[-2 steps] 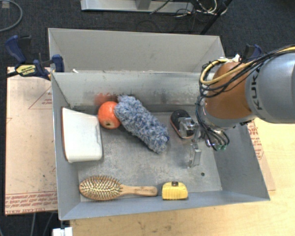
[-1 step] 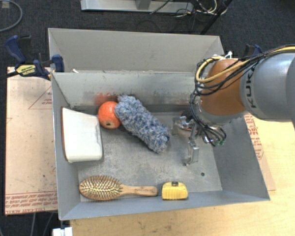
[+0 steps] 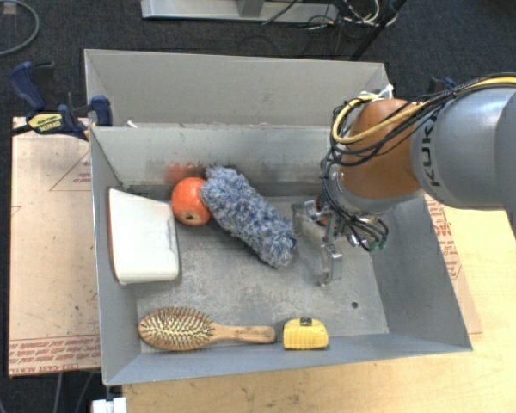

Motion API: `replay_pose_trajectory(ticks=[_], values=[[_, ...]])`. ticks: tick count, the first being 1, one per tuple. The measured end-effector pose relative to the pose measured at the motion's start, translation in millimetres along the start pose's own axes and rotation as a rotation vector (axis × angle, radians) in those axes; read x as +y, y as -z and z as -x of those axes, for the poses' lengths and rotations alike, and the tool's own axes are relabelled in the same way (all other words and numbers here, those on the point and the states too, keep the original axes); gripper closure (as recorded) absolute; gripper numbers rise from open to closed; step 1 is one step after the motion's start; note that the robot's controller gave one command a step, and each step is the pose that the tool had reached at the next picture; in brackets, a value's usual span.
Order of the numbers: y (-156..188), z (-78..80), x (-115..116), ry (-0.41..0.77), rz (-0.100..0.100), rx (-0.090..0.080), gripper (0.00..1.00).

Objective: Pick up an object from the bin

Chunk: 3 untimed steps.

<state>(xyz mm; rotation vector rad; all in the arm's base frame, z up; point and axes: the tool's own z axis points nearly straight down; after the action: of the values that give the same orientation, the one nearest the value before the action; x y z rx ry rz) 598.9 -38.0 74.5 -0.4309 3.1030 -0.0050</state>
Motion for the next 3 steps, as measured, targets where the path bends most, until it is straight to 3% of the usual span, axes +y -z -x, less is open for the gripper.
replay_pose_trajectory(ticks=[1,2,3], values=[[-1,15.4,15,-0.148,0.004,0.0,0.0],[-2,26.3,43,-0.113,0.0,-0.001,0.0],[-4,59.4,49,0.248,0.003,-0.007,1.0]])
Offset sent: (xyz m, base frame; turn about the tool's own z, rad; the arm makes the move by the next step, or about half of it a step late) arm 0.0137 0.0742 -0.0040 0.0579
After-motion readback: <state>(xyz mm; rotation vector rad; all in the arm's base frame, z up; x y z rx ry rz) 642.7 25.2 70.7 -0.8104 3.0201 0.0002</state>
